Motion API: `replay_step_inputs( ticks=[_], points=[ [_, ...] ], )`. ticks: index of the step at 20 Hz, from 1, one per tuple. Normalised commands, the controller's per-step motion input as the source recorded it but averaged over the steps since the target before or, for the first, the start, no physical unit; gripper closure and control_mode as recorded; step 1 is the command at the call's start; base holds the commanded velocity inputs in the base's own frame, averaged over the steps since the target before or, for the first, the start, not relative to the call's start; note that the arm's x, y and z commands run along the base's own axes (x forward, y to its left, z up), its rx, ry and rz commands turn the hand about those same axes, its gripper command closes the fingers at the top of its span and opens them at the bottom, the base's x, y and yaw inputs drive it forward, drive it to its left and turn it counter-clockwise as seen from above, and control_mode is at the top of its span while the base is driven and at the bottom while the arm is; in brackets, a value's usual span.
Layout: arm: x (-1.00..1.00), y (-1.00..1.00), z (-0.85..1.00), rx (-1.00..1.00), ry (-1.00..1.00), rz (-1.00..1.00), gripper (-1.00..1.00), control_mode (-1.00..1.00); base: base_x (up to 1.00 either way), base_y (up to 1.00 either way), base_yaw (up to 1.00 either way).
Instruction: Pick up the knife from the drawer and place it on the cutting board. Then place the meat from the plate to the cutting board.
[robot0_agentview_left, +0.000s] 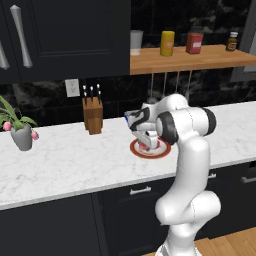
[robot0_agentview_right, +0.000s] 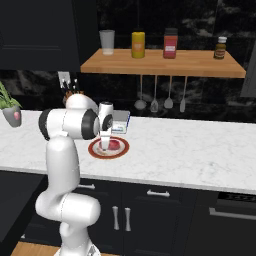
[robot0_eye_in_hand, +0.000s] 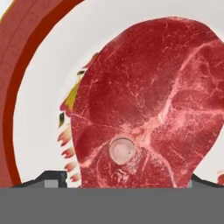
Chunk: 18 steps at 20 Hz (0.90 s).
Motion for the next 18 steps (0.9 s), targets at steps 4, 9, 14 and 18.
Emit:
replay_step_inputs(
  ticks=[4,9,14,18],
  points=[
    [0.03,0.0,-0.33,0.0,0.06,0.0,-1.0,-1.0,0.0,0.0,0.0],
    [0.0,0.05,-0.36,0.0,0.03,-0.01,1.0,-1.0,0.0,0.0,0.0],
    [-0.16,0.03,-0.31,0.0,0.0,-0.05,1.0,-1.0,0.0,0.0,0.0],
    [-0.47,0.0,-0.02,-0.02,-0.03,-0.04,1.0,-1.0,0.0,0.0,0.0]
  ],
)
